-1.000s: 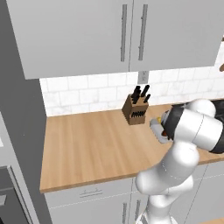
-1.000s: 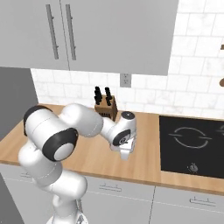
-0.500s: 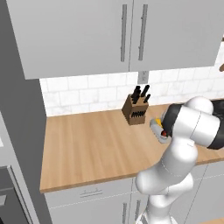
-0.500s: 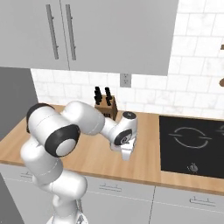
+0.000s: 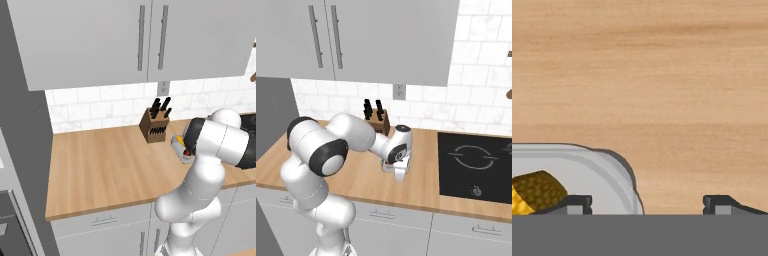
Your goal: Take the meat container that has the fish and place it on the second highest rack of the freezer. Then take the vegetable container that has the corn and bell pepper and place it on the highest rack of the freezer.
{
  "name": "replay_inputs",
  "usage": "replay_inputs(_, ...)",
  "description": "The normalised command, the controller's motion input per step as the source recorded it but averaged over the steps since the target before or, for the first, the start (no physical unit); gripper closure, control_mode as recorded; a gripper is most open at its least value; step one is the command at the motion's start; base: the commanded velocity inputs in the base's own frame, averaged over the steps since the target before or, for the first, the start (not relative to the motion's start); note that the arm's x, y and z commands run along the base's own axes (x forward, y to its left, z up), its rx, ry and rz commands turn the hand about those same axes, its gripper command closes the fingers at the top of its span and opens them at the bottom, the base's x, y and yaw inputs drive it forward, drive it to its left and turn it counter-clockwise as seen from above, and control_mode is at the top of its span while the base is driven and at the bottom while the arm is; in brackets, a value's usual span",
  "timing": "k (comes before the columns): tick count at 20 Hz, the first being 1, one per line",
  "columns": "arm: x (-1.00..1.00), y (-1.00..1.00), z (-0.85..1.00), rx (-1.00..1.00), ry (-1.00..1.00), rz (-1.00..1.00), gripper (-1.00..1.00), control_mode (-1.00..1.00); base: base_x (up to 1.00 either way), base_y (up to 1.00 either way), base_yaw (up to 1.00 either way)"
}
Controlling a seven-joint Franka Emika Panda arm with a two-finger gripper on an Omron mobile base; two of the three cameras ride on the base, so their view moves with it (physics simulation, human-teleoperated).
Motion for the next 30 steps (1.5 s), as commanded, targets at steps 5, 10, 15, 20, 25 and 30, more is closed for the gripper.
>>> replay_inputs(5, 0.0, 0.07, -0.12, 0.0, 0.02, 0.0, -1.0, -1.0, 0.0, 0.0, 0.0)
replay_inputs(10, 0.0, 0.0, 0.0, 0.0, 0.0, 0.0, -1.0, -1.0, 0.0, 0.0, 0.0)
replay_inputs(15, 0.0, 0.0, 0.0, 0.0, 0.0, 0.0, 1.0, -1.0, 0.0, 0.0, 0.0)
replay_inputs(20, 0.0, 0.0, 0.0, 0.0, 0.0, 0.0, 1.0, -1.0, 0.0, 0.0, 0.0)
replay_inputs(25, 0.0, 0.0, 0.0, 0.0, 0.0, 0.0, 1.0, -1.0, 0.0, 0.0, 0.0)
replay_inputs(30, 0.0, 0.0, 0.0, 0.0, 0.0, 0.0, 1.0, -1.0, 0.0, 0.0, 0.0)
